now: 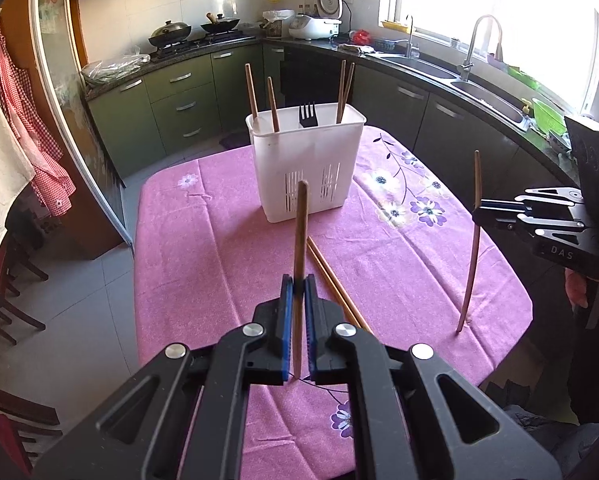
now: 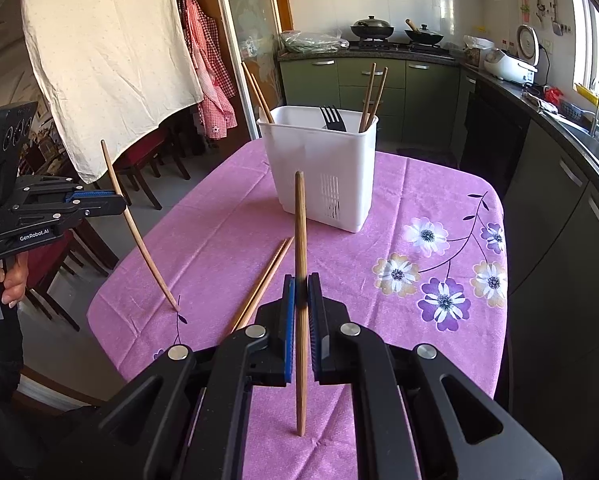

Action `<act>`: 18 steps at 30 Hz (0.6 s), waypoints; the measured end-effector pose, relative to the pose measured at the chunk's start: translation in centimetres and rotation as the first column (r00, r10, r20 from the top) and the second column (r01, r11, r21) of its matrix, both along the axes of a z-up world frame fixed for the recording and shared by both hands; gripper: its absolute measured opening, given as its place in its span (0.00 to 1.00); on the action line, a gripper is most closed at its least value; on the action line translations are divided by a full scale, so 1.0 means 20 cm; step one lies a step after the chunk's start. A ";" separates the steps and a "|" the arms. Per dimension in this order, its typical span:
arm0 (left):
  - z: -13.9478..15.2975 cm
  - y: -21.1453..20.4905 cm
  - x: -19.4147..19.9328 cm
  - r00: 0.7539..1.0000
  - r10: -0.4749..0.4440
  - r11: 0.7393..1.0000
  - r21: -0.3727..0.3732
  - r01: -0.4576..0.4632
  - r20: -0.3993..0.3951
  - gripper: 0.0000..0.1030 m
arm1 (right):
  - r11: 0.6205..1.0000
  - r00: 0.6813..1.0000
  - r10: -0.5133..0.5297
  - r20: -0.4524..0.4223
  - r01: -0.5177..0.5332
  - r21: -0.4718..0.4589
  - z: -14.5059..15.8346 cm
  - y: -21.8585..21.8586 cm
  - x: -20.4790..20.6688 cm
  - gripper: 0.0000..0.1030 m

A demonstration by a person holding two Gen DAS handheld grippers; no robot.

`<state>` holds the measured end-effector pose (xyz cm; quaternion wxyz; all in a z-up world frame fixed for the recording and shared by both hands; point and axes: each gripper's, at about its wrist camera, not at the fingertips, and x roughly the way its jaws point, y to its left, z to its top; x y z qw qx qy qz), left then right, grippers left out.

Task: Organize utensils
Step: 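Carry both chopsticks upright and lower them into the white caddy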

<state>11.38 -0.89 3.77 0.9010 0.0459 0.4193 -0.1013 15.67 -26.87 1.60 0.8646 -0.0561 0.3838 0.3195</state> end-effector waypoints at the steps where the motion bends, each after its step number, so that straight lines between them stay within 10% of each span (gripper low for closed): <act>1: 0.01 -0.01 0.01 1.000 -0.008 1.000 -0.007 0.008 -0.001 0.06 | 1.000 1.000 -0.001 0.000 0.001 0.000 0.00 0.00 0.00 0.07; 18: 0.58 -0.17 0.47 0.991 -0.074 0.992 -0.098 0.085 0.109 0.06 | 1.000 1.000 -0.006 -0.021 0.006 0.022 -0.03 -0.07 0.04 0.07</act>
